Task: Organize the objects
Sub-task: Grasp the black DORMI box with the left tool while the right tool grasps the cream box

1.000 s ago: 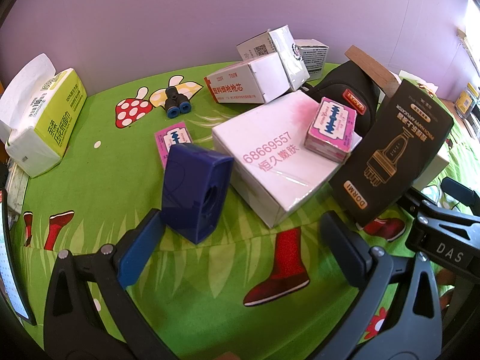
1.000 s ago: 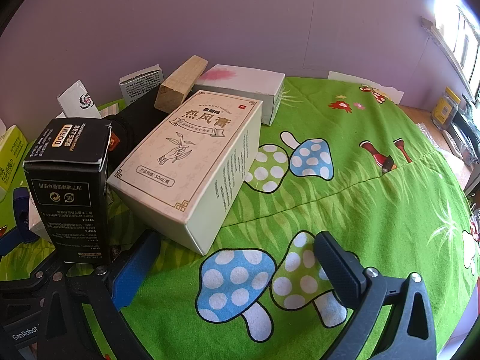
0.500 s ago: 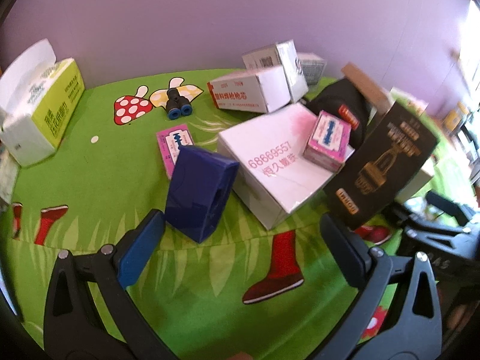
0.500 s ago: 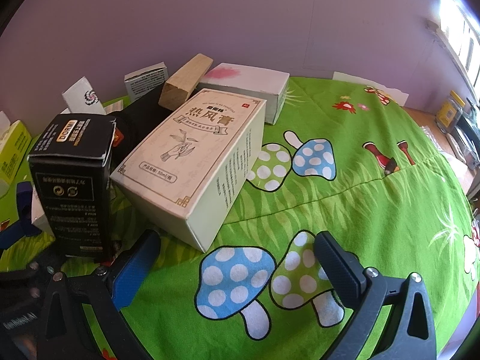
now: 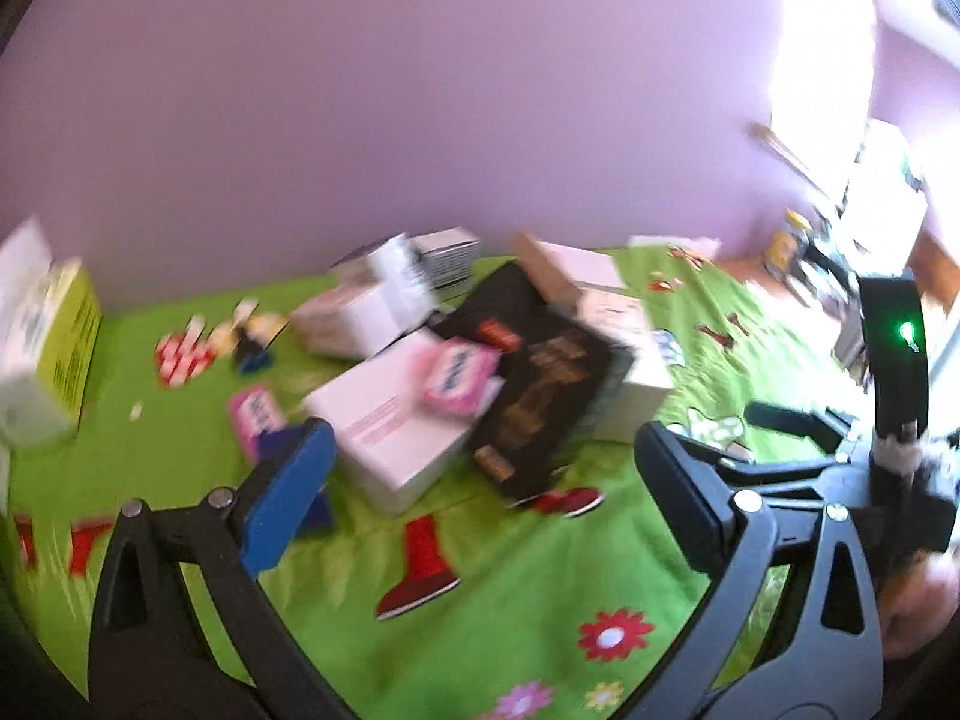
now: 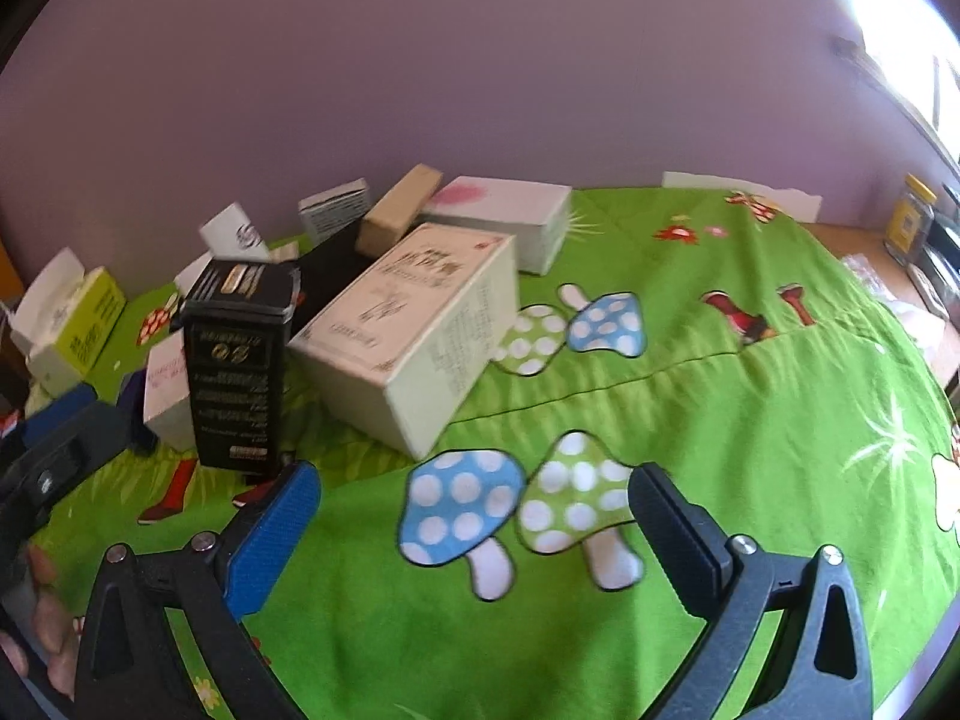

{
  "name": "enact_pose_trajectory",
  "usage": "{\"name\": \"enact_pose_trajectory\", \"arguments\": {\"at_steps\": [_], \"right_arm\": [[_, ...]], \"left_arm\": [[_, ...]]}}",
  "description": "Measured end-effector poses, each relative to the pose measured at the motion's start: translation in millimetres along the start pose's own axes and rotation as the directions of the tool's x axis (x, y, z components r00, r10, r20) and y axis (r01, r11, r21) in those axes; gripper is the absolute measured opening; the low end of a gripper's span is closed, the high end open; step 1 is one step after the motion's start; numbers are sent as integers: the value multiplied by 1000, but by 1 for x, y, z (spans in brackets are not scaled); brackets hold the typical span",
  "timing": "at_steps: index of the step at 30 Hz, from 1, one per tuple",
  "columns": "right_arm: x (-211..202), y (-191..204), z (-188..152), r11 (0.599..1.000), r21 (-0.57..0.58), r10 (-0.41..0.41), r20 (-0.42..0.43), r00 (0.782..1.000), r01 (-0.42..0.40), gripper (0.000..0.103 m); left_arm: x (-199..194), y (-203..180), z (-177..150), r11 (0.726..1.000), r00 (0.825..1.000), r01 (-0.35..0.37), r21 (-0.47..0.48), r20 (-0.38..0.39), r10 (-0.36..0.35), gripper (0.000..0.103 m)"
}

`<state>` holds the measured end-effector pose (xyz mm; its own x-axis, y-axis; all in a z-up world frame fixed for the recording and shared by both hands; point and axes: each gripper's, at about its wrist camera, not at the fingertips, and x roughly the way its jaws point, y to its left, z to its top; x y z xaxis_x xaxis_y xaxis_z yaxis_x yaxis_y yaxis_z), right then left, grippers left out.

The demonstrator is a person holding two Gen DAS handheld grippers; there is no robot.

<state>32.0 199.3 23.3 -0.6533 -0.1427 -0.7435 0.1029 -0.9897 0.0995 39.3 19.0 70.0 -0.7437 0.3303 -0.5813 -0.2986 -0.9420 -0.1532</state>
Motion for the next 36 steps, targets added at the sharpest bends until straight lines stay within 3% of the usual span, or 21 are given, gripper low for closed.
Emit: {"name": "enact_pose_trajectory", "arguments": {"at_steps": [3, 5, 8, 10, 14, 18, 23, 29, 36], "right_arm": [[-1, -4, 7, 1000, 6, -27, 6, 1000, 27, 103], [-10, -10, 7, 999, 13, -46, 8, 999, 46, 103], [-15, -22, 7, 998, 28, -57, 9, 998, 57, 103], [-13, -29, 8, 997, 39, -72, 5, 997, 71, 103], [-13, -36, 9, 995, 67, -76, -2, 997, 76, 103], [-17, -30, 12, 995, 62, -73, 11, 997, 73, 103], [-21, -10, 17, 998, 33, -55, 29, 998, 55, 103], [-19, 15, 30, 999, 16, -31, 42, 999, 30, 103], [1, 37, 52, 998, 7, -63, 38, 997, 63, 103]], "left_arm": [[22, -18, 9, 998, 999, 24, 53, -28, -23, 101], [48, -26, 18, 997, 999, 4, 81, -41, -1, 99], [51, -30, 18, 994, 999, -11, 112, -44, 16, 96], [61, -40, 18, 986, 998, -38, 161, -50, 47, 88], [67, -51, 11, 975, 997, -34, 220, -63, 49, 60], [48, -40, 9, 986, 998, 22, 164, -67, -11, 60], [23, -14, 5, 992, 990, 121, 16, -70, -120, 59], [4, 0, -1, 990, 987, 124, -62, -96, -130, 58], [8, 8, -12, 983, 980, 136, -121, -130, -151, 52]]}}
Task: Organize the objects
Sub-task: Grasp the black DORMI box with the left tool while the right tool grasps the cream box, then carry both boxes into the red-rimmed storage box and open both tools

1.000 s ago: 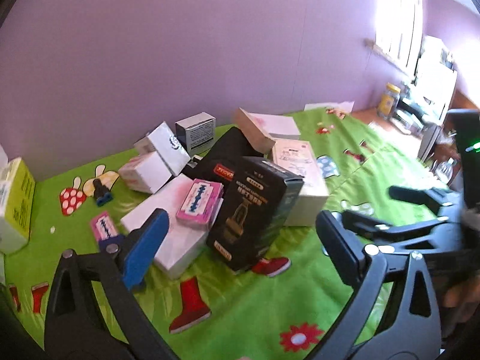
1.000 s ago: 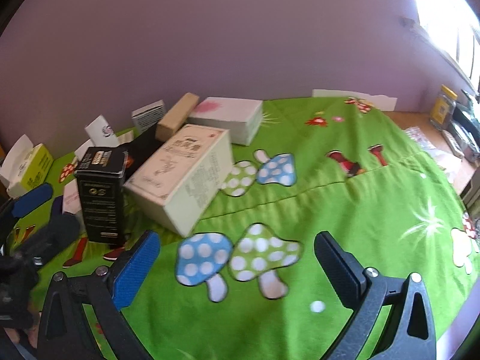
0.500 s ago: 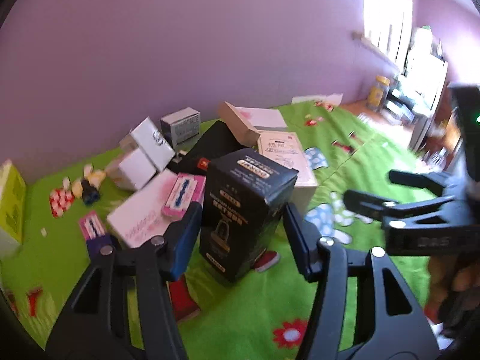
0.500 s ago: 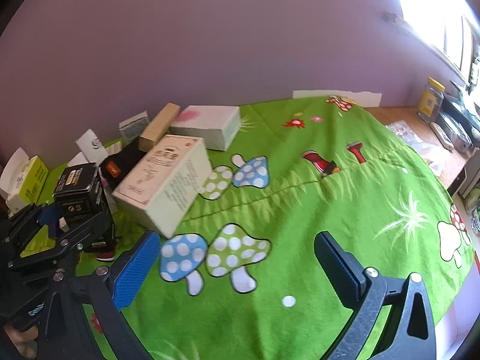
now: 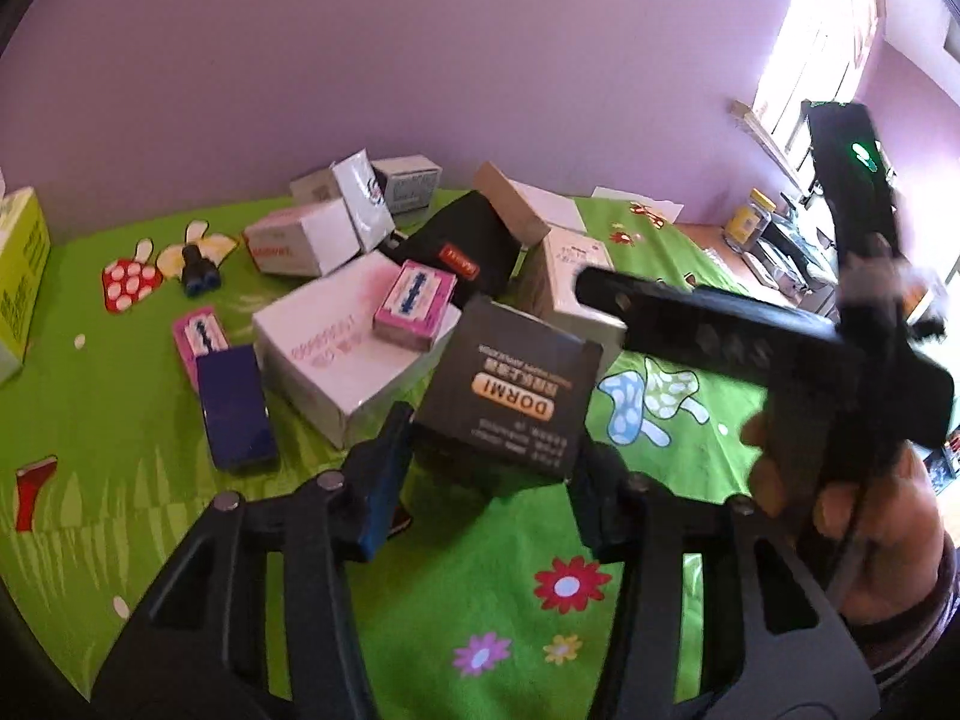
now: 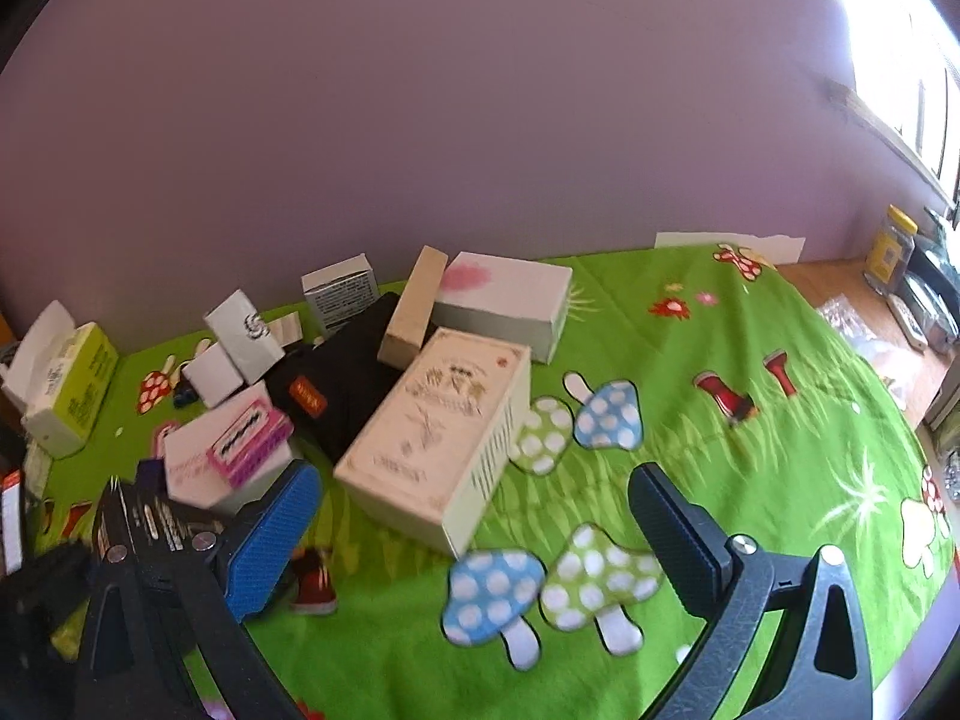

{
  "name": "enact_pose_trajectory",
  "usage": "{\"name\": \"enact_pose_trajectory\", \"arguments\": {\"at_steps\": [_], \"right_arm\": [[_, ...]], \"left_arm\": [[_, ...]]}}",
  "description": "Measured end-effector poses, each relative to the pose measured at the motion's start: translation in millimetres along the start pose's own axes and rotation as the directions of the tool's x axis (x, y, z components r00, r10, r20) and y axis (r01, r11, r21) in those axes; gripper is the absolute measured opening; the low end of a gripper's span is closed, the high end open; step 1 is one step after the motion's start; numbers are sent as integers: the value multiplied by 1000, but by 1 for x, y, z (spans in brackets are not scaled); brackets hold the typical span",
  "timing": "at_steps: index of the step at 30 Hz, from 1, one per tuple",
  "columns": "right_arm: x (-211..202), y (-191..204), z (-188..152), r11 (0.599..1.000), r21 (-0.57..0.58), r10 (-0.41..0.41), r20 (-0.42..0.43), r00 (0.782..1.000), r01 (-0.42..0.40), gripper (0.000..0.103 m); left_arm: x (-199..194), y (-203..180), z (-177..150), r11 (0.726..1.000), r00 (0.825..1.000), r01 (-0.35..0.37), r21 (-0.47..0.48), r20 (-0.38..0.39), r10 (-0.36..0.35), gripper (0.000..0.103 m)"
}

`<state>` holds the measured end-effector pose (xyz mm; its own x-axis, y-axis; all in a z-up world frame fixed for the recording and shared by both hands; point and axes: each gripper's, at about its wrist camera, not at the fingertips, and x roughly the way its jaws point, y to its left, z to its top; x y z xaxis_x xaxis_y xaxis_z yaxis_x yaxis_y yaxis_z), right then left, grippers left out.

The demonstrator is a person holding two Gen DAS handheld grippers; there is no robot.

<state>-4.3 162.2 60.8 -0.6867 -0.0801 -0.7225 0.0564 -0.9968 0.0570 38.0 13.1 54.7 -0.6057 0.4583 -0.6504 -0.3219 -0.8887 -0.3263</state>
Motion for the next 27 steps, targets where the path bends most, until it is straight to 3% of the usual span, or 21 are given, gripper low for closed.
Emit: {"name": "enact_pose_trajectory", "arguments": {"at_steps": [11, 13, 15, 17, 27], "right_arm": [[38, 6, 11, 997, -11, -78, -62, 995, 77, 99], [42, 4, 10, 996, -4, -84, -78, 993, 84, 90], [44, 2, 7, 995, -2, -95, -89, 991, 95, 65], [44, -3, 4, 995, 7, -98, -100, 990, 99, 51], [4, -24, -15, 992, 5, -122, -33, 992, 123, 51]], "left_arm": [[-8, 0, -12, 999, 999, 45, -7, -3, -45, 47], [-10, 0, -10, 999, 999, 51, -6, 1, -51, 47], [-12, -2, -9, 998, 998, 60, -8, 4, -60, 47], [-13, -3, -9, 998, 998, 65, -5, 7, -65, 46], [-17, -11, -11, 993, 993, 114, -28, 22, -113, 46]]}}
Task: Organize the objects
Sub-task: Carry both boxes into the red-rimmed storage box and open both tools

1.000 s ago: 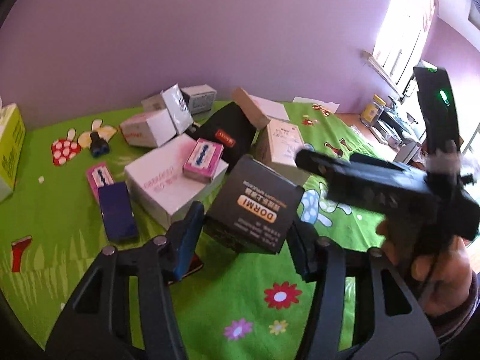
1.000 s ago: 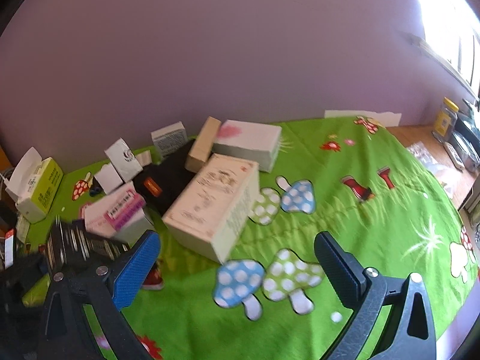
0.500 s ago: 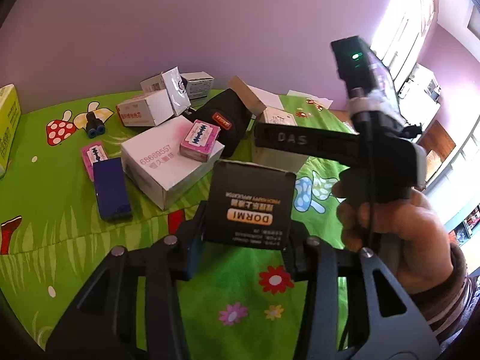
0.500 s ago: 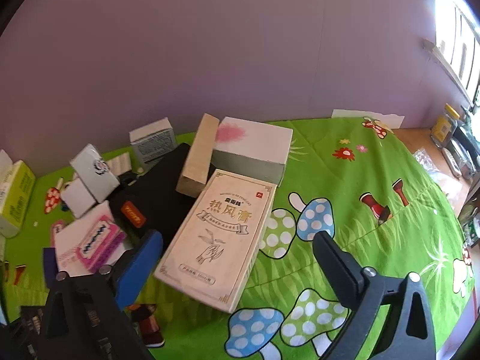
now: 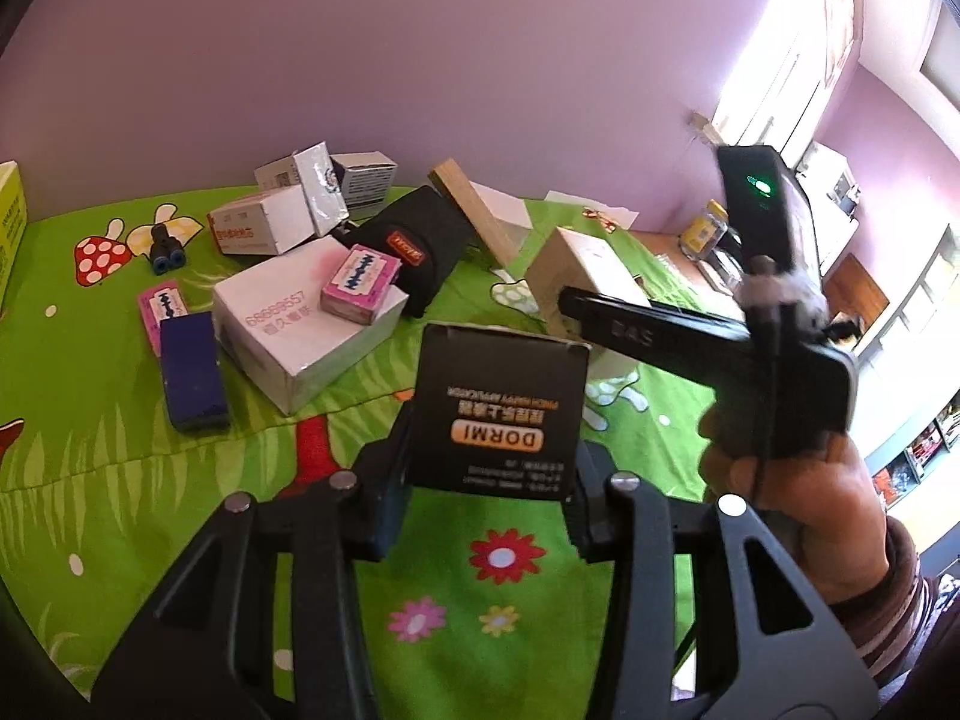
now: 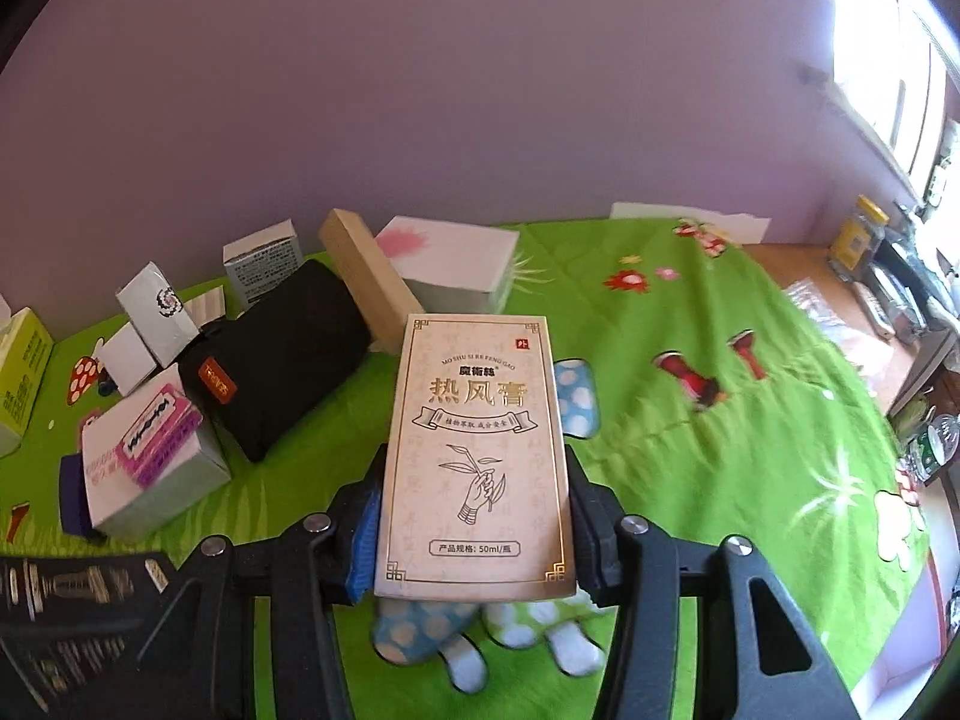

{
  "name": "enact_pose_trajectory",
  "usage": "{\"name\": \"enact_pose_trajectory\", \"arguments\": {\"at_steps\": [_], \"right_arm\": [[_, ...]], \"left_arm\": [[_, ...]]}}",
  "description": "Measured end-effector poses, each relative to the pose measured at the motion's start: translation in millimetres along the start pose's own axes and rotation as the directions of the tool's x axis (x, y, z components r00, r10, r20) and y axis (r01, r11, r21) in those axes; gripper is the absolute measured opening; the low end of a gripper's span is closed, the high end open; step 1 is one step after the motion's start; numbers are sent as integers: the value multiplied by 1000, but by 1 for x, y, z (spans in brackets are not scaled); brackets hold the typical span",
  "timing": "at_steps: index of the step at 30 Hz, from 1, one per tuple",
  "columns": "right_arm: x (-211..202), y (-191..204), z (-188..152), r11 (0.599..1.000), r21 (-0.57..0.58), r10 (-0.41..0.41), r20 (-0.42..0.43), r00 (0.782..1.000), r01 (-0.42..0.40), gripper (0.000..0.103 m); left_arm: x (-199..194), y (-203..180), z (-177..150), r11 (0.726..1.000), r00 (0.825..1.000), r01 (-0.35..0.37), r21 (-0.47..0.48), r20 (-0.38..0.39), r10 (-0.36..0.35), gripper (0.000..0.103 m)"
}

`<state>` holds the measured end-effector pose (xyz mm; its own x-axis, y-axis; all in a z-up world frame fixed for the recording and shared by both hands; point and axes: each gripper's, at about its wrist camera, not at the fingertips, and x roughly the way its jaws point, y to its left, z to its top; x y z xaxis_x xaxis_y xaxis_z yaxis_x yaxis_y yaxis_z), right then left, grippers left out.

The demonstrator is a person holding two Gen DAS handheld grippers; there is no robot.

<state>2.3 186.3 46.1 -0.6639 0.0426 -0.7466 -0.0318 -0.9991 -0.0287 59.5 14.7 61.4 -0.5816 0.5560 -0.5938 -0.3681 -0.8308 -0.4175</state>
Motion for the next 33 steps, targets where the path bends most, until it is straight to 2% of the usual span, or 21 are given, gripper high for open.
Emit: {"name": "enact_pose_trajectory", "arguments": {"at_steps": [10, 13, 18, 24, 30, 33], "right_arm": [[-40, -30, -14, 1000, 27, 3, 37, 999, -4, 51], [-54, -49, -20, 999, 41, -23, 45, 999, 21, 51], [-74, -91, -33, 991, 101, -90, 38, 995, 86, 51], [-100, -156, -60, 960, 195, -207, 12, 978, 201, 51], [-124, -224, -98, 896, 298, -334, -38, 942, 330, 51], [-130, -261, -120, 846, 366, -383, -89, 919, 388, 51]], "left_arm": [[-7, -20, 1, 997, 997, 77, 1, 24, -77, 46], [-5, -33, 0, 992, 992, 123, 5, 19, -123, 46], [4, -66, -1, 974, 975, 222, 32, -9, -222, 46], [18, -123, -9, 935, 940, 341, 95, -67, -336, 46], [34, -186, -27, 872, 880, 470, 138, -154, -450, 46], [49, -215, -39, 842, 847, 520, 145, -216, -486, 46]]}}
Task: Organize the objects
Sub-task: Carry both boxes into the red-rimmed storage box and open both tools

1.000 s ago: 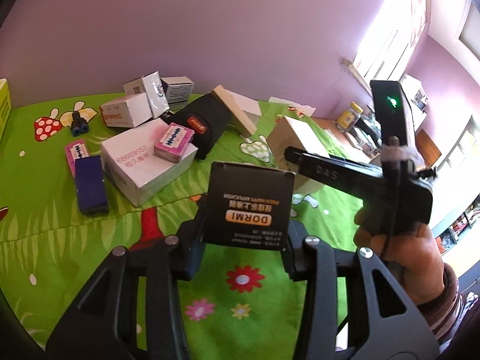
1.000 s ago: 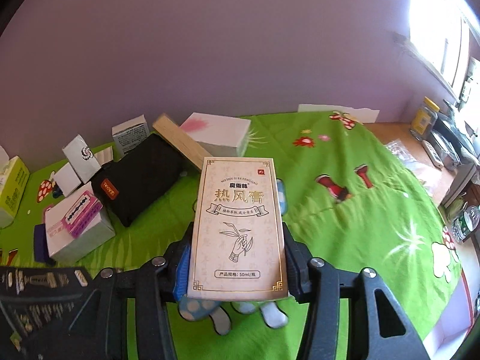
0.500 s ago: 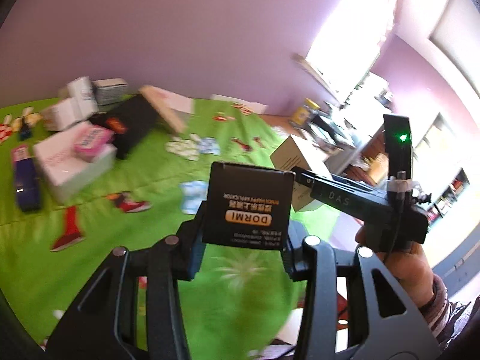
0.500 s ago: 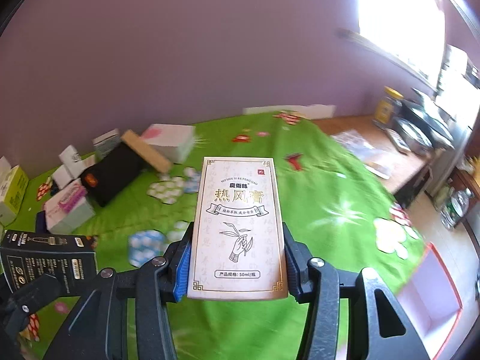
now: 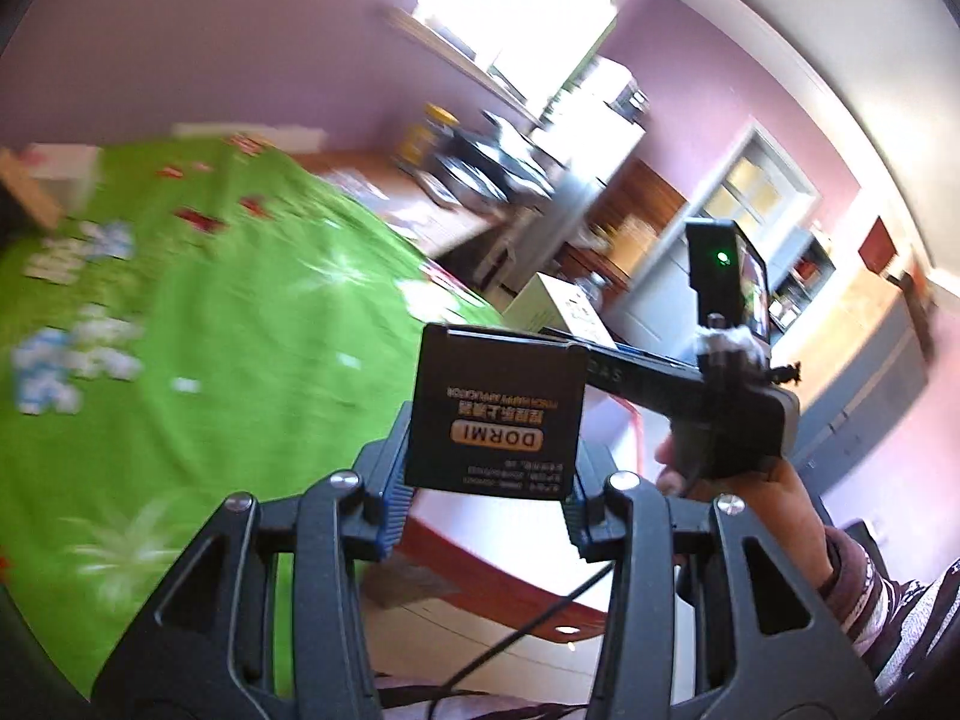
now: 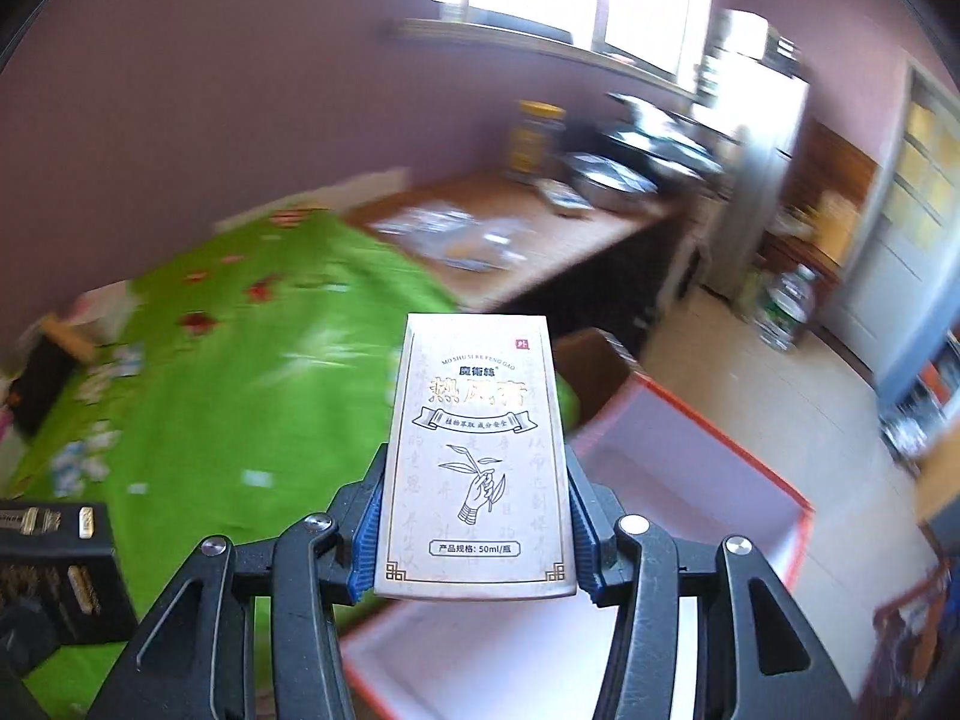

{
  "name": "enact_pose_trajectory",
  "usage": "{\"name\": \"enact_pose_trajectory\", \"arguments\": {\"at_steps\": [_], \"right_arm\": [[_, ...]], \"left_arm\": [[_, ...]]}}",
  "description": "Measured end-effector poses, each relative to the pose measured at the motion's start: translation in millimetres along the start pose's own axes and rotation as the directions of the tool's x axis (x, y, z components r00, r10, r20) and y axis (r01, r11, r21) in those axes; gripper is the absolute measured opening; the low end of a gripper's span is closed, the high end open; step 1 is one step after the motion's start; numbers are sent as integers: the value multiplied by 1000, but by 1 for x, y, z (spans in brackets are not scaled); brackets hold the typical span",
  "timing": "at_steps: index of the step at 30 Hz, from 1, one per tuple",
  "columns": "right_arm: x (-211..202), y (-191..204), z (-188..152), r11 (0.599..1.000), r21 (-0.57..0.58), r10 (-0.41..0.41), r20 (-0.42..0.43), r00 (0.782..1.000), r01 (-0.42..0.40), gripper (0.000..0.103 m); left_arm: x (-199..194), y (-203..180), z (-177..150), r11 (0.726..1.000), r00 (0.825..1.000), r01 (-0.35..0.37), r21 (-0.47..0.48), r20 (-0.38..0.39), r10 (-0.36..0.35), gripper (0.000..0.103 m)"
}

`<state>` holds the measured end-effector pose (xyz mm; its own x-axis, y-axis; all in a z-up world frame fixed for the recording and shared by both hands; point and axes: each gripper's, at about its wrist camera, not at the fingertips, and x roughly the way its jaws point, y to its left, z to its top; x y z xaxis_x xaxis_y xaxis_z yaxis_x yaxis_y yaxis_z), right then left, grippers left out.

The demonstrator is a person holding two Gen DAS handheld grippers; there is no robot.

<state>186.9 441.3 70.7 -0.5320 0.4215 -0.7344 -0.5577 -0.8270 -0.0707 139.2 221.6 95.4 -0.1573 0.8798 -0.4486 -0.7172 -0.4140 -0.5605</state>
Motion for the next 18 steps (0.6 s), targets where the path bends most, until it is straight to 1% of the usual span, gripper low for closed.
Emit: {"name": "enact_pose_trajectory", "arguments": {"at_steps": [3, 4, 8, 11, 13, 17, 18], "right_arm": [[11, -32, -8, 997, 55, -61, -36, 997, 63, 51], [15, -41, -11, 995, 71, -72, -51, 996, 76, 51], [33, -74, -28, 983, 141, -100, -125, 987, 118, 51], [40, -85, -35, 979, 155, -108, -155, 982, 133, 51], [45, -88, -38, 977, 165, -107, -172, 979, 136, 51], [51, -96, -43, 972, 190, -102, -200, 974, 141, 52], [52, -97, -44, 970, 195, -106, -205, 973, 147, 52]], "left_arm": [[25, -13, -5, 999, 998, 35, 9, -59, -34, 46], [35, -17, -8, 999, 996, 46, 11, -80, -45, 46], [66, -29, -16, 998, 989, 57, 20, -141, -54, 46], [82, -33, -23, 997, 981, 73, 31, -184, -66, 46], [86, -37, -30, 996, 977, 79, 36, -203, -70, 46], [96, -33, -38, 995, 965, 104, 7, -242, -99, 47], [98, -32, -39, 994, 962, 112, -2, -250, -109, 50]]}}
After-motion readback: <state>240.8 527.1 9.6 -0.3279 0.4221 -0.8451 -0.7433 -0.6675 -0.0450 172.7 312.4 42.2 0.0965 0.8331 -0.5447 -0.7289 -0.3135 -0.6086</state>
